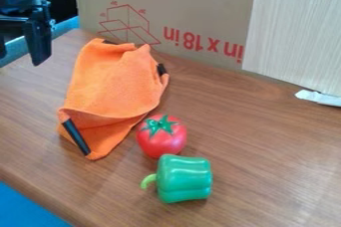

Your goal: Unfold the cloth from top right to bottom left

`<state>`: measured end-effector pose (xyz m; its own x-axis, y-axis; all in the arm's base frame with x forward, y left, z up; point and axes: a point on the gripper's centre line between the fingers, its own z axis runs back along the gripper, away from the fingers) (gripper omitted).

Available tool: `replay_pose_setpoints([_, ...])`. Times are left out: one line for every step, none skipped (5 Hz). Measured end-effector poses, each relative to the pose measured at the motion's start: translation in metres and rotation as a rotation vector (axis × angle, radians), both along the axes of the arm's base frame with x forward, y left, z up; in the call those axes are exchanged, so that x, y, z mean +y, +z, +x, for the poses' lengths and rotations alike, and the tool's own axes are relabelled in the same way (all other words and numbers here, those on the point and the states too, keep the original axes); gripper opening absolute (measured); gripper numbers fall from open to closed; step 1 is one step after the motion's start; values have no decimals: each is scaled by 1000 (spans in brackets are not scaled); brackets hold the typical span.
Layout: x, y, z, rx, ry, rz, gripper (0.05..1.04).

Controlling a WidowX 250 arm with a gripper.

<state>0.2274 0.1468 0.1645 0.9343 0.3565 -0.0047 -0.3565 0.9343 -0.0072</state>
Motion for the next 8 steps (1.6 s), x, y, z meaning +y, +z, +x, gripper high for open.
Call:
replay_pose_setpoints([0,-8,0,23,7,-13,999])
replay_pose_setpoints([-16,-10,18,1,62,25,999])
replay_pose_setpoints([-33,-19,31,-17,96,101,999])
replay_pose_setpoints([-52,-23,48,-104,138,186,999])
replay_pose_setpoints([-64,-25,61,-155,180,187,999])
replay_pose_setpoints([-68,-26,81,-190,232,187,999])
replay_pose_setpoints([-69,-28,102,-217,276,163,999])
replay_pose_setpoints([-65,-29,117,-250,322,155,999])
